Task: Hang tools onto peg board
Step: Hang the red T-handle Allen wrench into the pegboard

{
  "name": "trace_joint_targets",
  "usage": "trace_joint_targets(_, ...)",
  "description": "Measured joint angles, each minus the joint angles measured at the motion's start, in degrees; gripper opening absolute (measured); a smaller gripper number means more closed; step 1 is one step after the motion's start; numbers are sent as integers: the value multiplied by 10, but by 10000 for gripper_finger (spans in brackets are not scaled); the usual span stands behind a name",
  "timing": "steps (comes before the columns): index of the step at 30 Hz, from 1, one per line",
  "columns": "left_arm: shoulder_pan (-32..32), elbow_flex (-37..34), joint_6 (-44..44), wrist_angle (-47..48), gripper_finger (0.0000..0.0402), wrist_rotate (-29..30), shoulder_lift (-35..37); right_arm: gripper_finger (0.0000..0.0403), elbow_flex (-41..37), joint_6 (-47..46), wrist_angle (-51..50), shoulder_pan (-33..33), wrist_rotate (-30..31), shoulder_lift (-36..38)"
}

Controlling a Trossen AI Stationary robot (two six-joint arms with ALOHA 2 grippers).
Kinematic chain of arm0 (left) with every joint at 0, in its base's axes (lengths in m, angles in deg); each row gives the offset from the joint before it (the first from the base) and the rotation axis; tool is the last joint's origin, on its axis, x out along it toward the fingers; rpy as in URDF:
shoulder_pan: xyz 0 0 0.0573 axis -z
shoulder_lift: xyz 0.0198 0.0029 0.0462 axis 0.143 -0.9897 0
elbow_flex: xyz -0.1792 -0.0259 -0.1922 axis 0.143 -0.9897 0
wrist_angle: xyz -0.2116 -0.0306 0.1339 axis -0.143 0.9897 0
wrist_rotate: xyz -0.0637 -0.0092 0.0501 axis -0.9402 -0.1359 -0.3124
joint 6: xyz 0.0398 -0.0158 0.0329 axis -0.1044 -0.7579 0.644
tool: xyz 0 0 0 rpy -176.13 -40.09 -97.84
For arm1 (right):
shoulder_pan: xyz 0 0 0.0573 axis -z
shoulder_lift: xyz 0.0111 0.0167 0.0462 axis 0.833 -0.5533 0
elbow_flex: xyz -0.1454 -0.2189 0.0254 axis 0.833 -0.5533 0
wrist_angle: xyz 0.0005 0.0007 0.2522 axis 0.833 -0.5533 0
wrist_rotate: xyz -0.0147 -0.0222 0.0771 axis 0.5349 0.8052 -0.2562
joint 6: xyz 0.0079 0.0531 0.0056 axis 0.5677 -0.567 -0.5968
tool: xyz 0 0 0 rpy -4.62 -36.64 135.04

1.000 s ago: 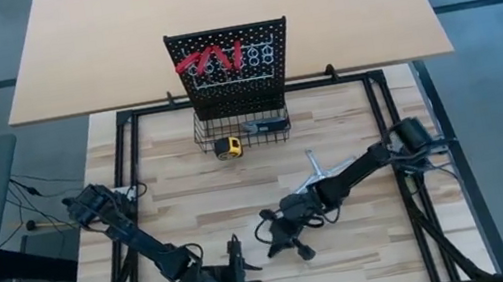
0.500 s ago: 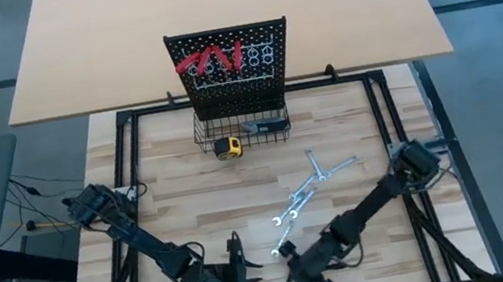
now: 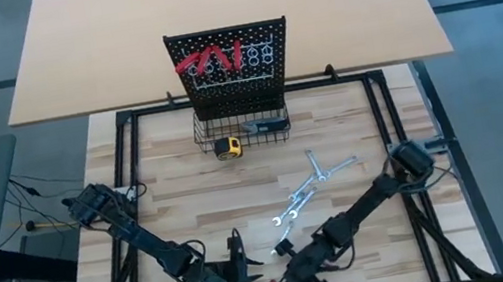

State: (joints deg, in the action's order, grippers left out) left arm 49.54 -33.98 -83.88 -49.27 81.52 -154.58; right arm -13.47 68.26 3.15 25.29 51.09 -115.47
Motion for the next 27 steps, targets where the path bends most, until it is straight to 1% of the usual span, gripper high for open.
trace_joint_targets(3,6,0,-1,-1,111,0,0,6,-50,-11,55,16,-3,24)
trace_joint_targets(7,13,0,13,-5,99,0,0,4,-129,-20,178,38,-14,63)
trace_joint_targets(10,13,0,18,-14,96,-3,0,3,-177,-46,253,64,-35,82)
trace_joint_targets(13,5,0,37,-22,101,-36,0,3,-207,-70,318,89,-68,87)
trace_joint_targets(16,-10,0,49,-40,116,-44,-8,3,-219,-85,369,105,-116,80)
trace_joint_targets(18,-17,-1,69,-34,134,-45,-11,3,-218,-88,393,108,-143,80)
trace_joint_targets(19,-21,-1,70,-34,145,-61,-11,3,-218,-88,399,109,-153,81)
trace_joint_targets(20,-24,-1,70,-34,154,-84,-10,3,-218,-88,401,108,-157,81)
trace_joint_targets(21,-27,-1,70,-35,163,-95,-10,3,-218,-87,403,108,-159,81)
trace_joint_targets(24,-31,0,69,-38,178,-99,-10,3,-218,-87,405,105,-160,81)
trace_joint_targets(27,-32,0,62,-37,180,-98,-10,4,-218,-87,403,106,-162,81)
